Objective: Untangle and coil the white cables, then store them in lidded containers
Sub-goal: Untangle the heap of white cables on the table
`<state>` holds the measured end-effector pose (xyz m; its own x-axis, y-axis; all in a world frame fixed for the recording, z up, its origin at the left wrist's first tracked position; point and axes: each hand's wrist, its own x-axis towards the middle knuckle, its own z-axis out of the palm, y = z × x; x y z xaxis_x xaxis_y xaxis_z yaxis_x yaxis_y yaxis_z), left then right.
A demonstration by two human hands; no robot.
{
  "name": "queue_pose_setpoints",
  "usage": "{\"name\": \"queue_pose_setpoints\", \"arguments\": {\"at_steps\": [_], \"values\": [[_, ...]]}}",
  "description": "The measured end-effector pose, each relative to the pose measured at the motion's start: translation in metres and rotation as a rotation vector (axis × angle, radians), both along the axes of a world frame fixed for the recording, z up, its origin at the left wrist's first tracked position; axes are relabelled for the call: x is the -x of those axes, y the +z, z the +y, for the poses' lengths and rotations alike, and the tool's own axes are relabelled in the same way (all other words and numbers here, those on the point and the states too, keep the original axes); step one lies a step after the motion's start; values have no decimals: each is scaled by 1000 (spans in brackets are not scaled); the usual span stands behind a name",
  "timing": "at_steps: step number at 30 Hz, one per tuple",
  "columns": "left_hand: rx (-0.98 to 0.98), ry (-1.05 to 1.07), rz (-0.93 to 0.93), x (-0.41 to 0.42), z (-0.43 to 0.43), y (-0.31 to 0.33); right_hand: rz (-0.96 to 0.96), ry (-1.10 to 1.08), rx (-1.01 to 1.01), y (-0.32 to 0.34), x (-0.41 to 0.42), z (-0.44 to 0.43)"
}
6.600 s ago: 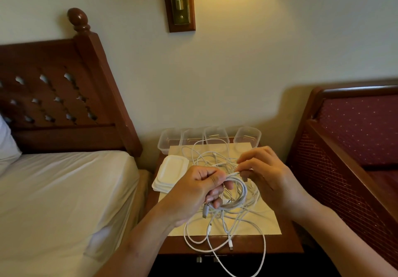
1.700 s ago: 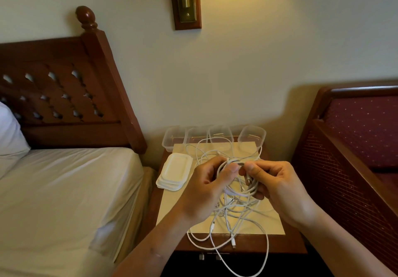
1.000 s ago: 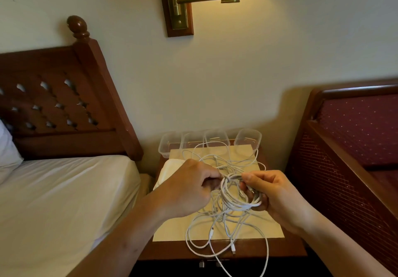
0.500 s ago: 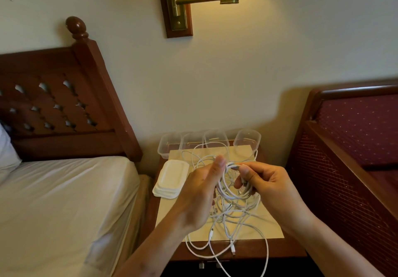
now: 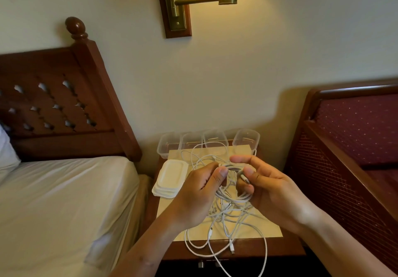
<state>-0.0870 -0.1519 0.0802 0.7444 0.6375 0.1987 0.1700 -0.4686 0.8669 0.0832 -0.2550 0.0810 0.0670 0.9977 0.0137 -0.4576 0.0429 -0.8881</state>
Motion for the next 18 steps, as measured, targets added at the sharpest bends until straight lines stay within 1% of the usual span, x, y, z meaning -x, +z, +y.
{"name": "queue_pose_setpoints", "arguments": {"at_steps": [2,4,6,9,14,16,18], "values": [[1,13,12,0,-1,-1,70,42,-10,0,-2,-1],[-14,21,38,1,-1,-1,21,48,-12,1,-3,-3],[-53,15,66,3,0,-2,-140,-22,2,1,0,-4],[-100,19,91,2,-1,-3,-362,-222,28,2,5,-2],[-122,44,92,2,1,-1,-602,-381,-25,9,10,-6],[-114,65,92,5,5,-1,-785,-502,-81,8,10,-8],[-122,65,92,5,6,0,-1045,-630,-223,5,8,-8]]}}
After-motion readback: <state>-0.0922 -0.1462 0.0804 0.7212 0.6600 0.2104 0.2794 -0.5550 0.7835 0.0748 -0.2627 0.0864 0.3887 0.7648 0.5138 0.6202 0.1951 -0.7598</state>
